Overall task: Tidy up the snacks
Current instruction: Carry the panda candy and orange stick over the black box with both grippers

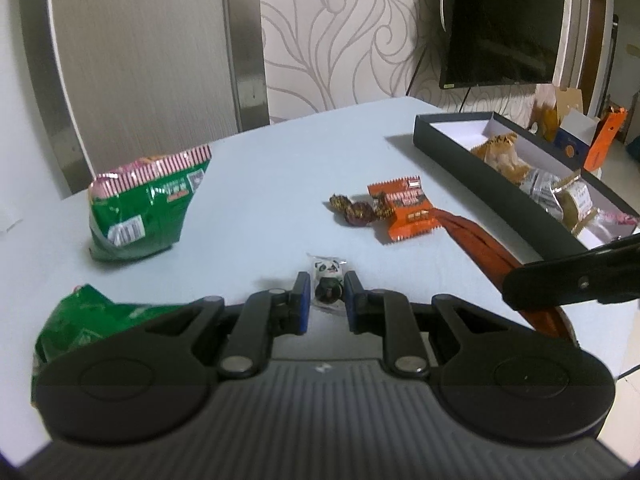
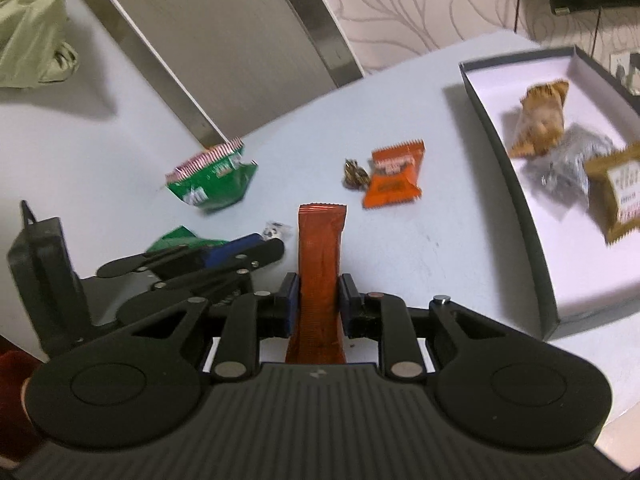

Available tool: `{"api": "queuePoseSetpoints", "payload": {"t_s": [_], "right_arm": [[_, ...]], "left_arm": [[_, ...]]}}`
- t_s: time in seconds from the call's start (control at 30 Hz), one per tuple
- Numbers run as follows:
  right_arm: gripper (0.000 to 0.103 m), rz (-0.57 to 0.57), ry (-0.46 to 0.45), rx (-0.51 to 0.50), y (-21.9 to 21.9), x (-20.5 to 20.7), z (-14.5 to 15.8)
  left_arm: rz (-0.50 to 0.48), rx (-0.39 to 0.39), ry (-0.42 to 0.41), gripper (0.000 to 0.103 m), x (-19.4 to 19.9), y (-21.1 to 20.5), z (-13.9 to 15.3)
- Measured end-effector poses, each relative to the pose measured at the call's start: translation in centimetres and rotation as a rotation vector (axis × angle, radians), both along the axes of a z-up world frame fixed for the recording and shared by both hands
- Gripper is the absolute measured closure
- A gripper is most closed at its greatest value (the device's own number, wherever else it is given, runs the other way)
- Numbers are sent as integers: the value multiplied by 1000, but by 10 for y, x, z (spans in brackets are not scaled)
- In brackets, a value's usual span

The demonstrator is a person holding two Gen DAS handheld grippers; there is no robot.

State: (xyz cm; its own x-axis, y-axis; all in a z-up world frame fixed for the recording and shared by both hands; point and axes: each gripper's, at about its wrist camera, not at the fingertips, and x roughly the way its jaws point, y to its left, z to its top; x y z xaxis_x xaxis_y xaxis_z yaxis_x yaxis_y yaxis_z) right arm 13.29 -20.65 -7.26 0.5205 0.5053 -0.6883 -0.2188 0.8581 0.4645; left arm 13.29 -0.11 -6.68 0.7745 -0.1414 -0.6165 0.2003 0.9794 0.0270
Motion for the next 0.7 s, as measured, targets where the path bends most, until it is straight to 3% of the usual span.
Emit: {"api": "queuePoseSetpoints", "payload": {"t_s": [0.3,0.7], "right_arm": [[78,-13,-50,38,-21,-2,25],[78,-65,-91,39,-70,-1,39]], "left_arm": [[-2,4,-36,82,13,-18,13],[-62,5,-69,82,36,-71,26]]}}
